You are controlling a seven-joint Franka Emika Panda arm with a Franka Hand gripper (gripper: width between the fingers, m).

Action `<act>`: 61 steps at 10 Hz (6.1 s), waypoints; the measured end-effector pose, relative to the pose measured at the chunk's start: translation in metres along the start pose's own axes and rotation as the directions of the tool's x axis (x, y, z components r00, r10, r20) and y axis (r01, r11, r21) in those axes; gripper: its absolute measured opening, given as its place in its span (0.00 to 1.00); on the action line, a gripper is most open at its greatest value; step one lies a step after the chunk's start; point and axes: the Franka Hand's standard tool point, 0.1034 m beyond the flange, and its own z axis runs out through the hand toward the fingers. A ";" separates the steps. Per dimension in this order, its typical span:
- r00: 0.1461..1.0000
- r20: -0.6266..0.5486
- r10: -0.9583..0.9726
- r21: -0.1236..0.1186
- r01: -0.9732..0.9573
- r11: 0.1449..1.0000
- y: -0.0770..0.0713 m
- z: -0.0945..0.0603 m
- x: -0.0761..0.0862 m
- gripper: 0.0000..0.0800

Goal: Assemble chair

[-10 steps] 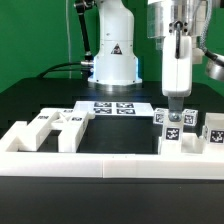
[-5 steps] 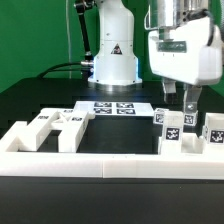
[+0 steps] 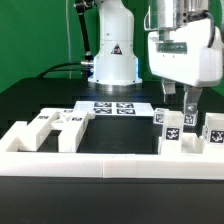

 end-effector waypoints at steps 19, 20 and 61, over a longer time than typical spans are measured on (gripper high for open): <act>0.350 -0.023 -0.936 -0.035 0.936 0.351 0.013 -0.004 0.004 0.81; 0.338 -0.024 -0.941 -0.036 0.940 0.338 0.013 -0.004 0.005 0.81; 0.435 -0.025 -0.900 -0.039 0.899 0.436 0.053 0.085 -0.007 0.41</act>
Offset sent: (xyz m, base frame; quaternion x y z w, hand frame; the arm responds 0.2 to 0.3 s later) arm 0.0000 0.0000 0.0000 0.0000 0.0000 -0.0400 0.9992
